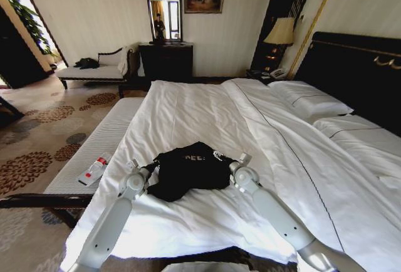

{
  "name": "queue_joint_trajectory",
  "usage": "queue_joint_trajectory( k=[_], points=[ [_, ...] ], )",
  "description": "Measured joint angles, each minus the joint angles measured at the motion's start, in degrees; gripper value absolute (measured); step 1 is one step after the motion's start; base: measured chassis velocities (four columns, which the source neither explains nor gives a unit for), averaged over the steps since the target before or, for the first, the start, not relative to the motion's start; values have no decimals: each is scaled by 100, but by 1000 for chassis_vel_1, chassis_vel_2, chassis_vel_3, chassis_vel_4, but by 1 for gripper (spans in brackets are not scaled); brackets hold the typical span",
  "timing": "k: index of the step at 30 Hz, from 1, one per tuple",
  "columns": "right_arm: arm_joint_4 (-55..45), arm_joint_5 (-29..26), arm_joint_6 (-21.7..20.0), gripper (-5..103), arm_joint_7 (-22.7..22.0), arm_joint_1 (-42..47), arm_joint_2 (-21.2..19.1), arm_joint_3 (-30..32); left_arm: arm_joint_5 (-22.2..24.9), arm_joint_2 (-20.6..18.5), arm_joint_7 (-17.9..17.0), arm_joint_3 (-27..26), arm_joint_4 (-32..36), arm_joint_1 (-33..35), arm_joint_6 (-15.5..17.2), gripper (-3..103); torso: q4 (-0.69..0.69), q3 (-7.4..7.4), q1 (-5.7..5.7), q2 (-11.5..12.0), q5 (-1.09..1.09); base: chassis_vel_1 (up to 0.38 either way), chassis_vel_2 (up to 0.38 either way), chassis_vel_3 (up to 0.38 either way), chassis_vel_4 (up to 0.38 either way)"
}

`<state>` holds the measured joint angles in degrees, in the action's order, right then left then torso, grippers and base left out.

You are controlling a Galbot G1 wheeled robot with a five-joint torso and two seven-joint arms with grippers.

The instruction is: Fold the clothes on the bed.

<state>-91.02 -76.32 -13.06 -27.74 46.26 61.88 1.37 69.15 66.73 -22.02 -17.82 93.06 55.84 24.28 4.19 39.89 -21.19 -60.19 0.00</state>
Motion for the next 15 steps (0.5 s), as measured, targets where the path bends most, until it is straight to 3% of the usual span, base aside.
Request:
queue_joint_trajectory(
  k=[5,8,10,15],
  points=[
    [136,-67,-67,103,-85,-78,130,-8,-10,7,-6,-16,30,45,4,2,0,0,0,0,0,0,0,0,0],
    [285,-41,-85,91,-99,-144,258,-30,-21,14,-10,-22,44,63,9,2,0,0,0,0,0,0,0,0,0],
    [304,-36,-86,91,-100,-153,271,-34,-22,14,-11,-23,47,63,10,2,0,0,0,0,0,0,0,0,0],
    [389,-11,-87,80,-101,-191,322,-39,-27,43,-18,-25,48,59,14,2,0,0,0,0,0,0,0,0,0]
  ],
)
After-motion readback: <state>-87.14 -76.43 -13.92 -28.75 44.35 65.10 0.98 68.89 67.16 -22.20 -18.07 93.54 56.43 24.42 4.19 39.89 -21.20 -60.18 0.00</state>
